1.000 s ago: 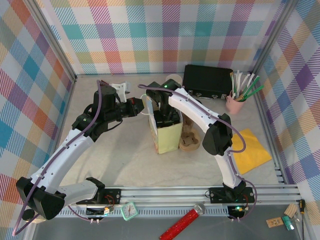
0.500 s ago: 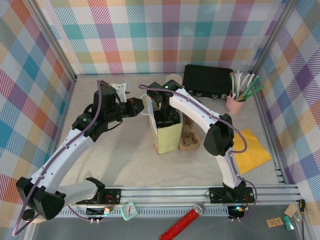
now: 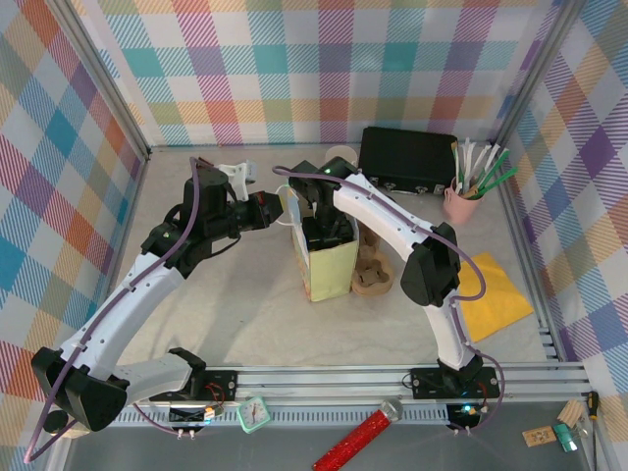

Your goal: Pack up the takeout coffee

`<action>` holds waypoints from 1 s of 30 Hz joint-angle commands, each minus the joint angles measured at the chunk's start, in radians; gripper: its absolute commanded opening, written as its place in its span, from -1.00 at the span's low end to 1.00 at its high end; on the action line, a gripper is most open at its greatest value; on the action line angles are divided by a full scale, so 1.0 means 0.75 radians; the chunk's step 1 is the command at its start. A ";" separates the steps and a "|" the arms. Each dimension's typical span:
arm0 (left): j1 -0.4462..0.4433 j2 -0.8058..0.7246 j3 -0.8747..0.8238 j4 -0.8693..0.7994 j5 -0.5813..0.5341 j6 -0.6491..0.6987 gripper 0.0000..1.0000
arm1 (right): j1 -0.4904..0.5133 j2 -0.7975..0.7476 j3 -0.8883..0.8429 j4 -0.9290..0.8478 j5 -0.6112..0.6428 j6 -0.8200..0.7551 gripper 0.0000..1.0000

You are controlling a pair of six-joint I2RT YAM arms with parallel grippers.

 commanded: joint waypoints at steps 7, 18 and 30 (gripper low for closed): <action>-0.018 -0.009 0.011 0.002 0.017 -0.018 -1.00 | -0.009 0.000 -0.050 0.004 -0.007 -0.015 0.27; -0.018 -0.012 0.009 0.005 0.019 -0.021 -1.00 | -0.011 -0.010 -0.101 0.033 -0.011 -0.010 0.27; -0.018 -0.007 0.011 0.002 0.018 -0.019 -1.00 | -0.011 0.002 -0.110 0.045 -0.017 -0.015 0.27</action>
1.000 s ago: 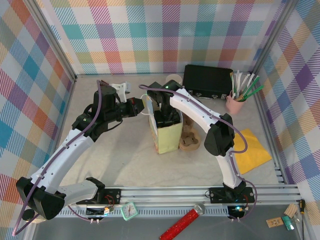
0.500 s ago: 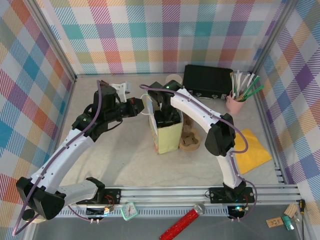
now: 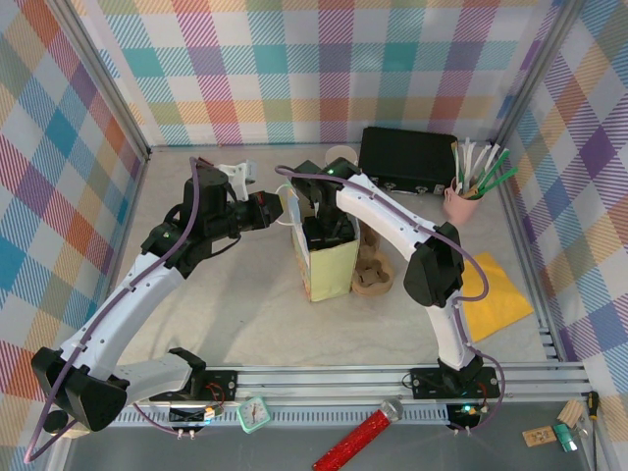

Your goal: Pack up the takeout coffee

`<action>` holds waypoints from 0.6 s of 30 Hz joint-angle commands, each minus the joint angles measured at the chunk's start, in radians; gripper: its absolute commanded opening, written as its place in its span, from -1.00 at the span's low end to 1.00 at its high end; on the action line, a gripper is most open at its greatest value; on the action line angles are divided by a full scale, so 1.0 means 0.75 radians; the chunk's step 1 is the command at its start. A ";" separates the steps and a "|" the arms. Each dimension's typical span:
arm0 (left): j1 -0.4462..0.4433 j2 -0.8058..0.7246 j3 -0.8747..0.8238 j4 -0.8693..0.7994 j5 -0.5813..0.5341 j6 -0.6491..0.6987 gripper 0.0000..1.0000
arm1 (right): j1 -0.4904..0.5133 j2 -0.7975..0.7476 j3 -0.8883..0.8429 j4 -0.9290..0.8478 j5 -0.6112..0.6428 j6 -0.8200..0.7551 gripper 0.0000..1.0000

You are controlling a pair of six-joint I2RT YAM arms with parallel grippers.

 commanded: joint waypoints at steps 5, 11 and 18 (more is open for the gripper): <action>-0.018 -0.005 0.011 0.002 0.021 -0.014 -1.00 | -0.002 0.033 -0.055 -0.006 -0.003 -0.015 0.27; -0.018 -0.003 0.015 -0.001 0.017 -0.013 -1.00 | -0.002 0.045 -0.052 -0.002 -0.010 -0.020 0.27; -0.018 0.006 0.020 -0.002 0.018 -0.005 -1.00 | -0.004 0.051 -0.064 0.004 -0.010 -0.025 0.27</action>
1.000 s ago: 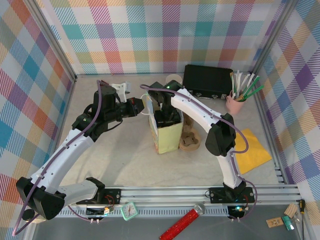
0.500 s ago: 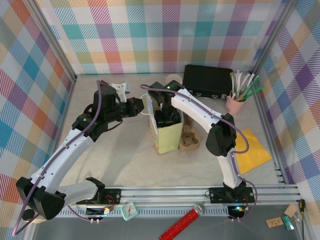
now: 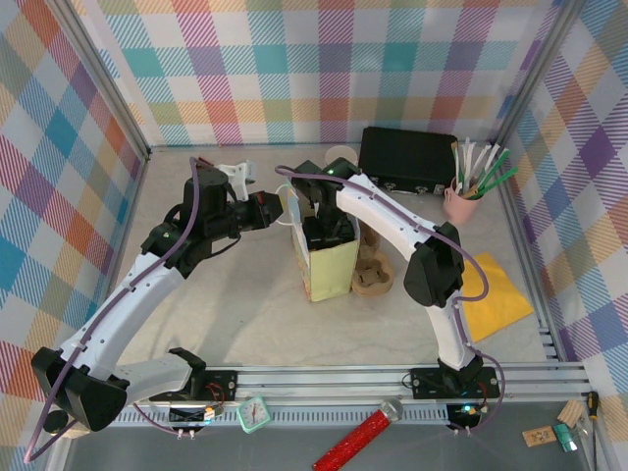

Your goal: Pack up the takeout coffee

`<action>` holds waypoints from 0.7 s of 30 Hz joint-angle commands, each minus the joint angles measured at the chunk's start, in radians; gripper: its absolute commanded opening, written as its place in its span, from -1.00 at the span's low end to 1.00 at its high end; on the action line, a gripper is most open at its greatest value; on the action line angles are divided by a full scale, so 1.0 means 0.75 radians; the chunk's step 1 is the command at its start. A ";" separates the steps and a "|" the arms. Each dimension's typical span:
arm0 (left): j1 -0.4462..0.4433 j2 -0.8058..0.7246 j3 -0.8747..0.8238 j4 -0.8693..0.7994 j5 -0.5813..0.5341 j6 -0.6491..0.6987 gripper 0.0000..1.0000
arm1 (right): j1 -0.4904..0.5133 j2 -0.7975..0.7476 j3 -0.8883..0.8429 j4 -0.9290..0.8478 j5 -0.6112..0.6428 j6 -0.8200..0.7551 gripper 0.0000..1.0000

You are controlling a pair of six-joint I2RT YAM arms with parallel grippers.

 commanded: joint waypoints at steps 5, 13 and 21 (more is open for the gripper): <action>-0.018 0.009 0.025 -0.004 0.017 -0.003 -1.00 | -0.006 0.056 -0.064 0.004 -0.014 -0.023 0.27; -0.018 0.018 0.027 -0.006 0.019 -0.003 -1.00 | -0.008 0.064 -0.072 0.014 -0.018 -0.025 0.27; -0.018 0.026 0.032 -0.005 0.021 -0.001 -1.00 | -0.009 0.060 -0.086 0.022 -0.018 -0.023 0.27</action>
